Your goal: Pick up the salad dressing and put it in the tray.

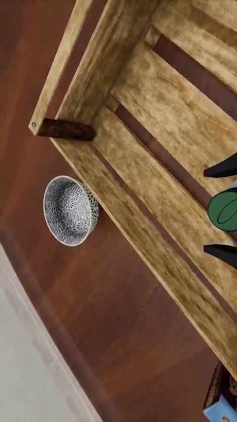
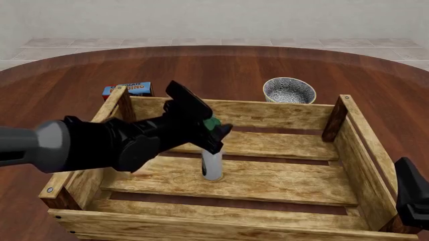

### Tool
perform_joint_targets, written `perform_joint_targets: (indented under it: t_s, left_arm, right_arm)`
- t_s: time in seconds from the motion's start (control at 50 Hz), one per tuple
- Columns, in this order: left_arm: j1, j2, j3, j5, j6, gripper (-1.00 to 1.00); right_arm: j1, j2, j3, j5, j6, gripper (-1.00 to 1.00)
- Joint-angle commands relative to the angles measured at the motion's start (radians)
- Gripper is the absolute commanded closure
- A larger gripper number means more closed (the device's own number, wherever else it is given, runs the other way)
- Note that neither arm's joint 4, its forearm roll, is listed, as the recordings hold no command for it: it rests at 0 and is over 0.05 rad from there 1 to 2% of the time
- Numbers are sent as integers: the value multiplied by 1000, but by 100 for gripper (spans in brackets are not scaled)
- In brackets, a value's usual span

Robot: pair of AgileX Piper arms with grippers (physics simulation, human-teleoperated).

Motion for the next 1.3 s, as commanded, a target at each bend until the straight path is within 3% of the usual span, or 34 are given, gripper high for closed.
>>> perform_joint_targets:
  t_s: [0.02, 1.3]
  left_arm:
    - [0, -20, -8, 18, 2, -100]
    - [12, -169, -57, 127, 1, -100]
  right_arm:
    - [2, 0, 1, 0, -2, -100]
    - [0, 0, -2, 2, -6, -100]
